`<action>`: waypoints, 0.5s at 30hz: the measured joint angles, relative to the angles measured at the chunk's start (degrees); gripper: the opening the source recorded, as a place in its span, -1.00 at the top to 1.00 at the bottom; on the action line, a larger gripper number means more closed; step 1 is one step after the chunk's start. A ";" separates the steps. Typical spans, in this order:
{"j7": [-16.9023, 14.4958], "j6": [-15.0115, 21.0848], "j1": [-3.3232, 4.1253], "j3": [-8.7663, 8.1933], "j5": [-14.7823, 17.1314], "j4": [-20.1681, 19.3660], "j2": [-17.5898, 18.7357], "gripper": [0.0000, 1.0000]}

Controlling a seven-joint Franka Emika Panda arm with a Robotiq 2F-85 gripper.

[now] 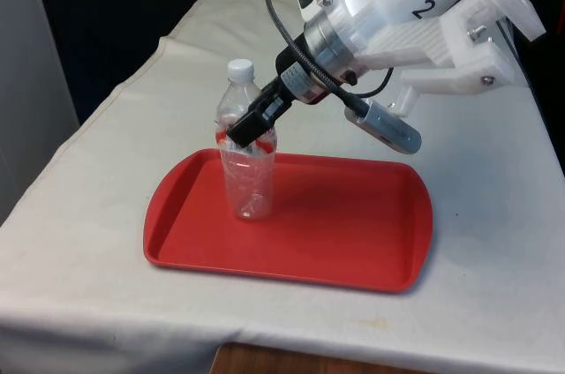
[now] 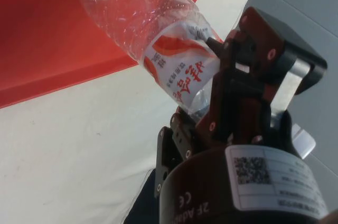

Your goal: Place the bottle upright on the tray.

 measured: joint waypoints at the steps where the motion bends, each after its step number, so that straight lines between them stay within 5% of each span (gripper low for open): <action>1: 0.00 0.00 0.00 0.00 0.00 0.00 0.06 1.00; 15: -0.11 -0.06 -0.23 0.17 0.17 0.46 0.57 1.00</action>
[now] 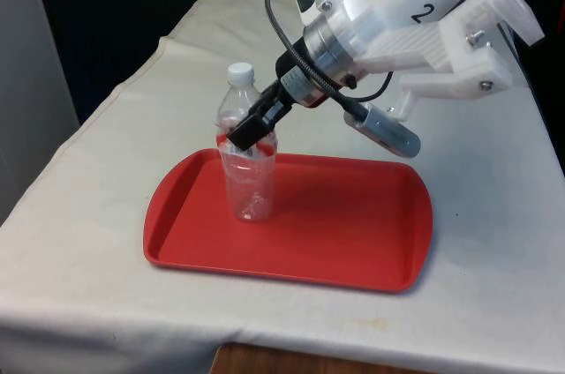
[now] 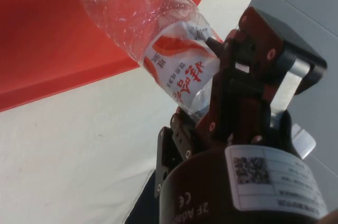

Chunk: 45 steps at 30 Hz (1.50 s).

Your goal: Place the bottle upright on the tray.

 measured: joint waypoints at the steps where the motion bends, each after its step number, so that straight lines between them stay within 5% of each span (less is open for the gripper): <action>1: 0.00 0.00 0.00 0.00 -0.06 0.00 0.00 1.00; 11: 0.00 -0.11 0.00 0.00 -0.17 0.00 0.00 0.96; 16: -0.11 -0.34 0.00 0.00 -0.29 0.17 0.00 0.46; 18: -0.11 -0.34 0.00 0.00 -0.29 0.29 0.06 0.18; 19: -0.11 -0.34 0.00 0.00 -0.29 0.34 0.11 -0.13; 25: -0.11 -0.40 0.00 0.00 -0.29 0.52 0.29 -0.97; 45: -0.11 -0.52 0.23 0.11 -0.29 0.69 0.52 -1.00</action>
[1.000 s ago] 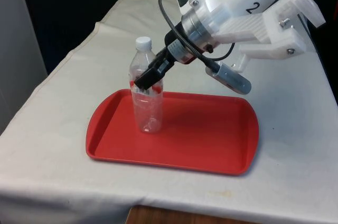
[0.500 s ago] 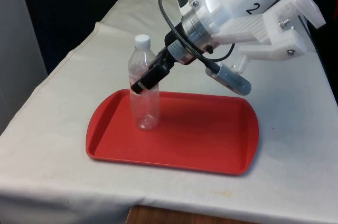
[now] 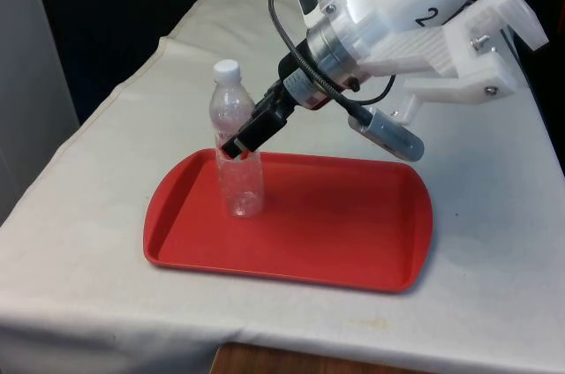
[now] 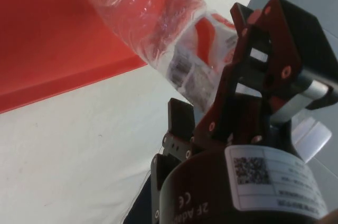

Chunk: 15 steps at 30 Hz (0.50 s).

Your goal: Place the bottle upright on the tray.

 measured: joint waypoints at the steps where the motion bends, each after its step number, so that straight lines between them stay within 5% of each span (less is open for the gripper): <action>1: 0.00 0.00 0.00 0.00 0.00 0.00 0.00 -1.00; 15: 0.29 -1.20 0.34 0.52 -0.06 0.29 0.06 -1.00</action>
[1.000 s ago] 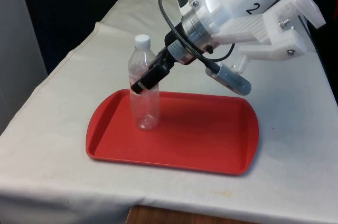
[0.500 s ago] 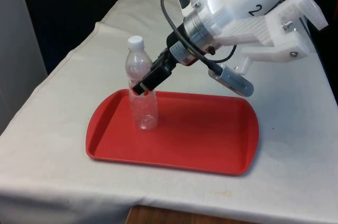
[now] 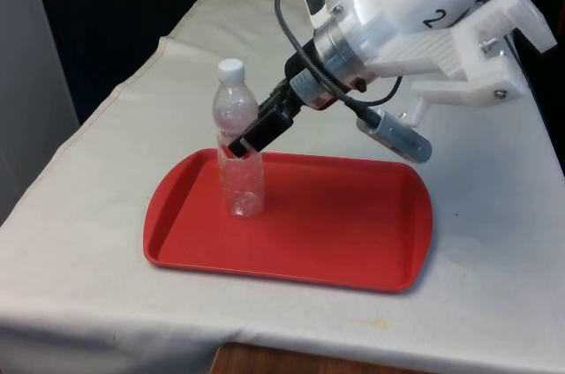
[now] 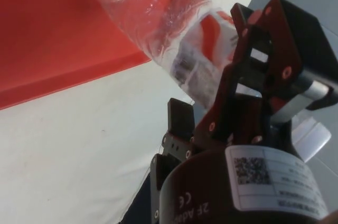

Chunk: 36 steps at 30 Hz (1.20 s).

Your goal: Place the bottle upright on the tray.

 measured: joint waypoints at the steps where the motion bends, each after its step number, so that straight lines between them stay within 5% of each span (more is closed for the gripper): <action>1: 0.06 -0.23 0.06 0.11 0.00 0.06 0.00 -1.00; 20: -0.23 -6.07 0.97 1.95 -0.06 3.61 -0.40 -1.00; 36: -1.60 -9.34 0.92 2.81 0.06 5.84 -2.01 -1.00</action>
